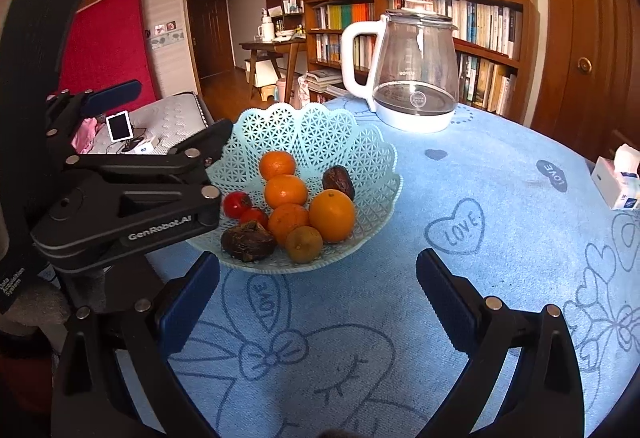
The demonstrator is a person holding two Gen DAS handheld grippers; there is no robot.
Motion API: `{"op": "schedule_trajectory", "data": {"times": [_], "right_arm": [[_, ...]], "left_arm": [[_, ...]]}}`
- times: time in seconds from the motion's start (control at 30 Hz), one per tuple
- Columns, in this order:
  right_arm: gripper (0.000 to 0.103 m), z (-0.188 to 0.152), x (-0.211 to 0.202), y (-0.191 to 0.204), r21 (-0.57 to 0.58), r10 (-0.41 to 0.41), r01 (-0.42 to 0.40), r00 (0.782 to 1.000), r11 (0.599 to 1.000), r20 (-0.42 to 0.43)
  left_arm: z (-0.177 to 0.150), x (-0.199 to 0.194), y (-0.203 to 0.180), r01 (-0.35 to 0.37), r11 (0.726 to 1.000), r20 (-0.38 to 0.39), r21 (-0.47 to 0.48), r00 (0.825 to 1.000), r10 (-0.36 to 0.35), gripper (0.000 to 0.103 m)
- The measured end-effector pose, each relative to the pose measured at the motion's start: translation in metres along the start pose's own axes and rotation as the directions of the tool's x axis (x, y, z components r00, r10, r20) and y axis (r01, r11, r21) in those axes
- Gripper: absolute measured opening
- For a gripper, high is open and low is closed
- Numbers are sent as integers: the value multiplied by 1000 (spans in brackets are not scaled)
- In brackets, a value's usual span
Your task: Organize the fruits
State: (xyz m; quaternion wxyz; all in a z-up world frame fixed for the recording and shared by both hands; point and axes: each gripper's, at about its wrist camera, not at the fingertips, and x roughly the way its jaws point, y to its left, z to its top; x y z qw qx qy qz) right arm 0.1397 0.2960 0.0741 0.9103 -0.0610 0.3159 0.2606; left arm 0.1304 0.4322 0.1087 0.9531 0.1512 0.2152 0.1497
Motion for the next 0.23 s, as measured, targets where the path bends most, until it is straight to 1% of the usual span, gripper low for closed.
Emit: {"op": "schedule_trajectory", "data": {"times": [0.13,0.23], "right_arm": [[98,-1,-2,-9,17,-45,46,999,999,-31],[98,-9,-7,-23,28,-104,106,992,994,-70]], "left_arm": [[-1,-4,-1,4,1000,-1,-3,1000,-4,100],[-2,-7,-6,19,1000,-14,-3,1000,-19,100]]}}
